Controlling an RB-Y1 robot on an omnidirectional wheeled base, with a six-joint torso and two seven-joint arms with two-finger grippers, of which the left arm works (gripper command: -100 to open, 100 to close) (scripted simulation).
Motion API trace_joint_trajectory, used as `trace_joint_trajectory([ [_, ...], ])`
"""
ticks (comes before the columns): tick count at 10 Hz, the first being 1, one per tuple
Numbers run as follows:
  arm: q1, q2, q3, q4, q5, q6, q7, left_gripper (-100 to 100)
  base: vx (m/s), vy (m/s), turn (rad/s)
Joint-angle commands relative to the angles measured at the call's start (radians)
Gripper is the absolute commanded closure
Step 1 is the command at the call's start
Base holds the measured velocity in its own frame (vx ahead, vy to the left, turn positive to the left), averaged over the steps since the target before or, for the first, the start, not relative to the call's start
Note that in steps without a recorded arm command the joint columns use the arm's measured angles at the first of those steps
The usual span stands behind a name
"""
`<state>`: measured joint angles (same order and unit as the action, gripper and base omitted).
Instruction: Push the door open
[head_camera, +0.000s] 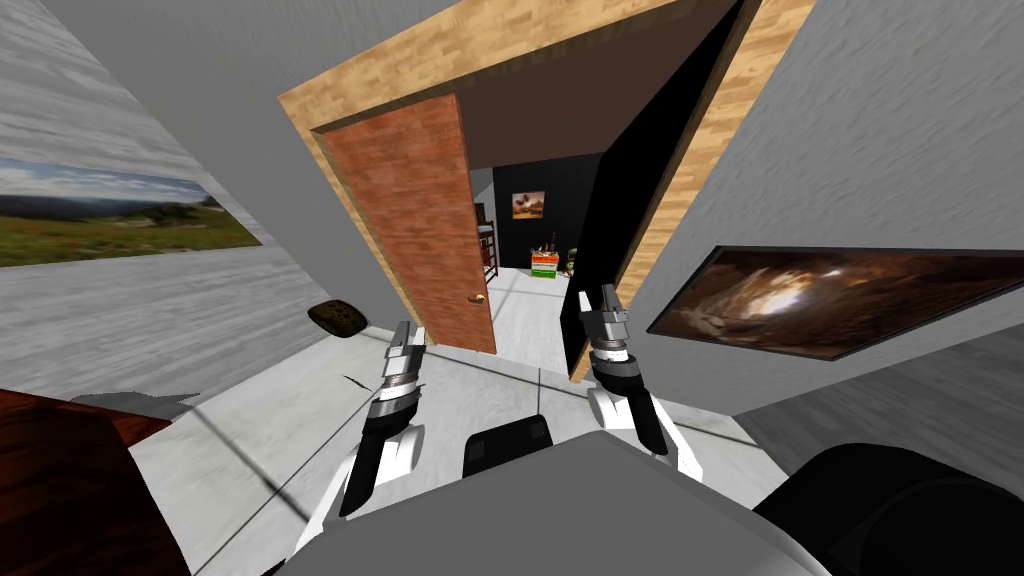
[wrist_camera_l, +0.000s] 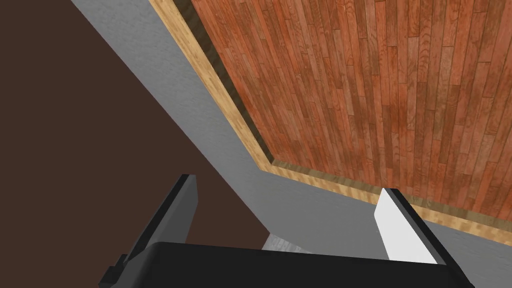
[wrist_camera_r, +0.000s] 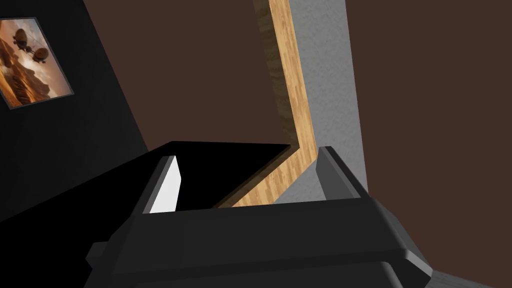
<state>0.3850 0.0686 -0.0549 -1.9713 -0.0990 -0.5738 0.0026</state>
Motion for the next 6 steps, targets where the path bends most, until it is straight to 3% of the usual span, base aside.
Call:
trace_joint_trajectory([
  [1,-0.011,0.0,-0.011,0.04,-0.001,-0.002,0.001,-100,0.094,0.054,-0.056],
  [6,-0.047,0.009,-0.033,0.18,0.006,-0.025,0.009,-100,0.093,0.048,-0.069],
])
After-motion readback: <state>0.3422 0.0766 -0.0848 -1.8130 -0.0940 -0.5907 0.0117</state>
